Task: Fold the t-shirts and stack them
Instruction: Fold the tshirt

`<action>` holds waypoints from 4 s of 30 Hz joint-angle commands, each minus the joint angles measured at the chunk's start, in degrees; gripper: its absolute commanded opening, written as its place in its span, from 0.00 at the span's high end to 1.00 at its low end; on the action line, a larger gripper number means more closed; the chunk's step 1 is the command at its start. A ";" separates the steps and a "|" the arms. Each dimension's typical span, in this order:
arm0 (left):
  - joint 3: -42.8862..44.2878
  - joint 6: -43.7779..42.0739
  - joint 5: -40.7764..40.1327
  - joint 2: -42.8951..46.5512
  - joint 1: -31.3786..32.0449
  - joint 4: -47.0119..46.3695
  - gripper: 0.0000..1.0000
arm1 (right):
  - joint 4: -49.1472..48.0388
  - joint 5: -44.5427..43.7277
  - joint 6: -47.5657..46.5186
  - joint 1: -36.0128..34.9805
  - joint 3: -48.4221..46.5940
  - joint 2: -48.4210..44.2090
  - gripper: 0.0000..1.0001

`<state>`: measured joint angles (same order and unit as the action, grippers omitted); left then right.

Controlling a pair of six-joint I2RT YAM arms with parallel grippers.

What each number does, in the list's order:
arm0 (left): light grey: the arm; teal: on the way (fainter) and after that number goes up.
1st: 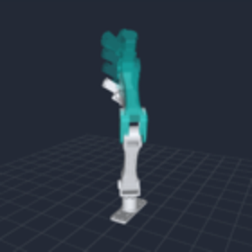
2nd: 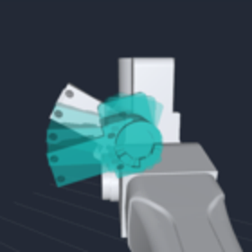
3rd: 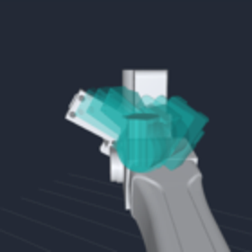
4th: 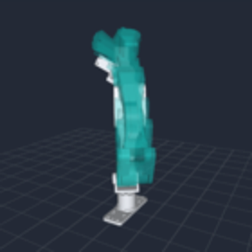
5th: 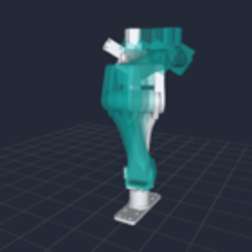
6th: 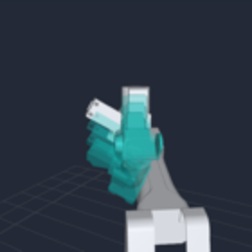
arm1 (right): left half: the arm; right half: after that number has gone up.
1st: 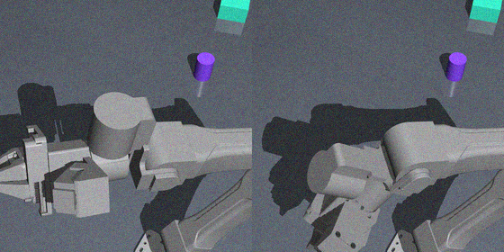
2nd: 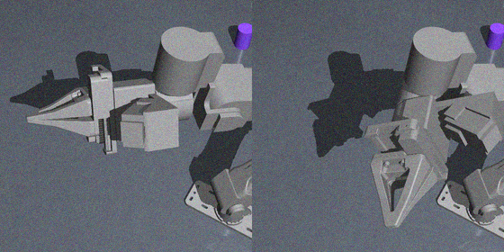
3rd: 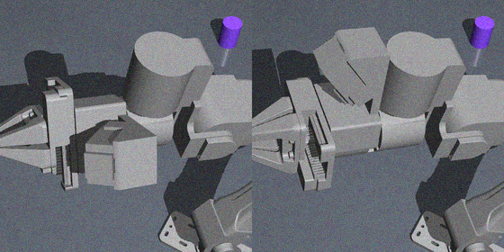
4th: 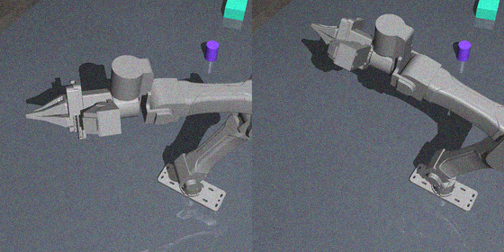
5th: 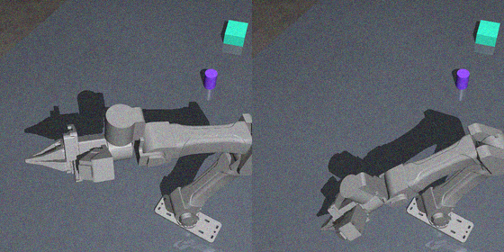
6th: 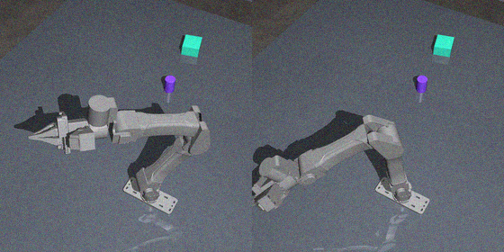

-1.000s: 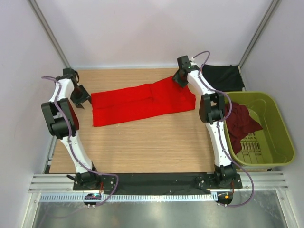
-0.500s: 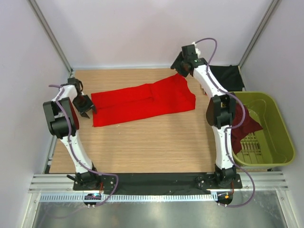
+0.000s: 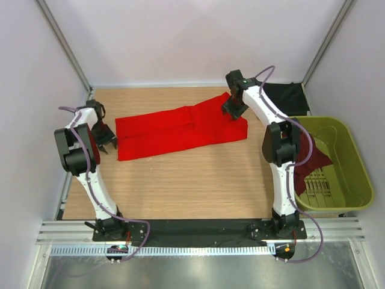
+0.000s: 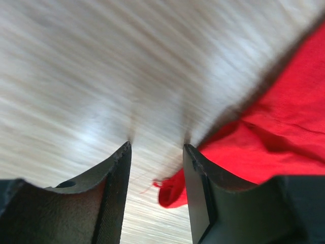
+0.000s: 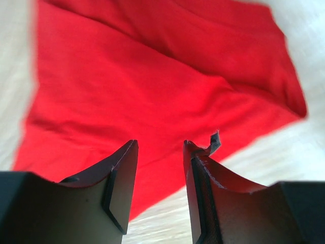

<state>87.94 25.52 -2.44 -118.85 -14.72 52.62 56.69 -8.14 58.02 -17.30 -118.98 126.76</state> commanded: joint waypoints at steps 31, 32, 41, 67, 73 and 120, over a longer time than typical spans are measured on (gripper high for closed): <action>24.82 -0.03 1.14 -17.56 4.18 -0.16 0.50 | -4.20 -9.70 9.93 -3.88 3.48 9.65 0.52; 24.04 0.06 0.25 -17.47 4.17 0.98 0.50 | -6.04 -9.79 7.31 -3.88 4.01 9.39 0.52; 7.10 2.87 -6.35 -7.38 4.09 -1.38 0.49 | -15.36 -10.50 -5.19 -3.71 -1.52 12.10 0.52; -3.29 -0.91 1.54 15.92 19.99 3.81 0.53 | -9.40 -5.22 -3.44 -3.00 -8.46 8.42 0.49; -11.73 -3.28 5.78 16.72 22.80 1.26 0.59 | -9.57 -2.24 -4.58 -1.16 -4.69 2.98 0.49; -32.31 23.35 16.15 23.48 42.85 -5.78 0.56 | -37.53 15.61 -8.98 8.24 27.40 -5.74 0.44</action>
<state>55.24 46.81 11.40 -97.58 27.79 48.86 23.68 4.73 51.66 -10.07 -90.50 120.33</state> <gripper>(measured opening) 0.442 0.565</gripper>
